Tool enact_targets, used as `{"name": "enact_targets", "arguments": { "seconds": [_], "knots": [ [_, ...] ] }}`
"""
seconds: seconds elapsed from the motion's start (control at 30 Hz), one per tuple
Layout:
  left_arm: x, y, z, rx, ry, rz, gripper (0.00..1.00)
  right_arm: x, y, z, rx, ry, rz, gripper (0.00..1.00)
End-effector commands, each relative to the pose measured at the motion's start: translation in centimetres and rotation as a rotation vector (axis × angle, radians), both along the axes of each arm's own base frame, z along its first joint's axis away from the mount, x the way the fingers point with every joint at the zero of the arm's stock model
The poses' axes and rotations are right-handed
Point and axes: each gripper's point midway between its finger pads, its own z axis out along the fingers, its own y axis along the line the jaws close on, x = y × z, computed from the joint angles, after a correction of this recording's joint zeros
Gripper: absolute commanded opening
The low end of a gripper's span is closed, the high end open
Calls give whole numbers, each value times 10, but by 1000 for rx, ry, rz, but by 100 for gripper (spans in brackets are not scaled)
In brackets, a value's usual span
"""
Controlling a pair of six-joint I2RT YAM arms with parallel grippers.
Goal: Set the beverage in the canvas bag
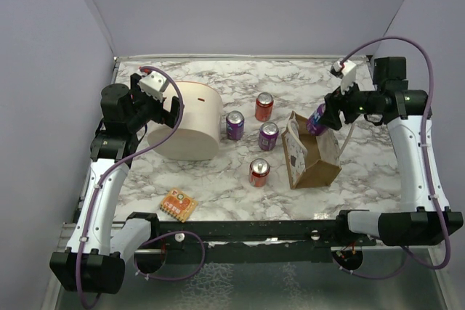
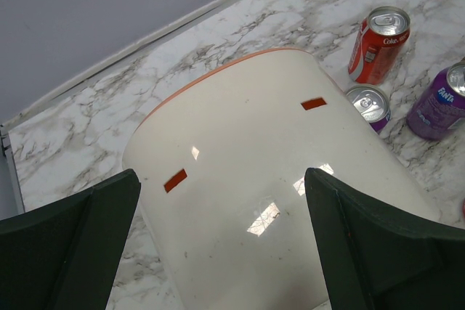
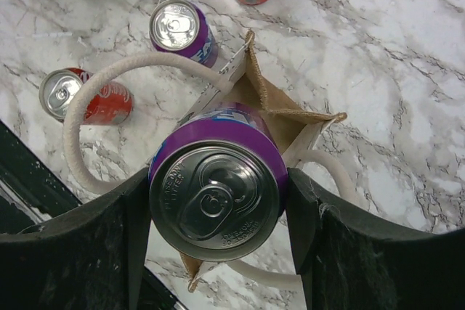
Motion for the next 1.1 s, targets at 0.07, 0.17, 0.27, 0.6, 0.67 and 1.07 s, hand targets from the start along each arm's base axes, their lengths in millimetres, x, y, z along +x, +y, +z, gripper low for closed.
{"name": "enact_targets", "arguments": {
  "seconds": [0.07, 0.17, 0.27, 0.6, 0.67, 1.07],
  "knots": [
    [-2, -1, 2, -7, -16, -16, 99, 7, 6, -3, -59, -40, -9, 1],
    [-2, -1, 4, -7, -17, -16, 99, 10, 7, -19, -85, -6, -22, 1],
    [0, -5, 4, -14, -9, -30, 99, 11, 13, -35, -95, 20, -16, 1],
    [2, -68, 6, -26, 54, -206, 99, 22, 28, -75, -55, 46, -11, 1],
    [-1, -91, 5, -41, 79, -270, 99, 25, 30, -82, -47, 46, -14, 1],
    [-43, -236, -5, -347, 508, -588, 98, 31, 30, -98, -6, 32, -83, 1]
  ]
}}
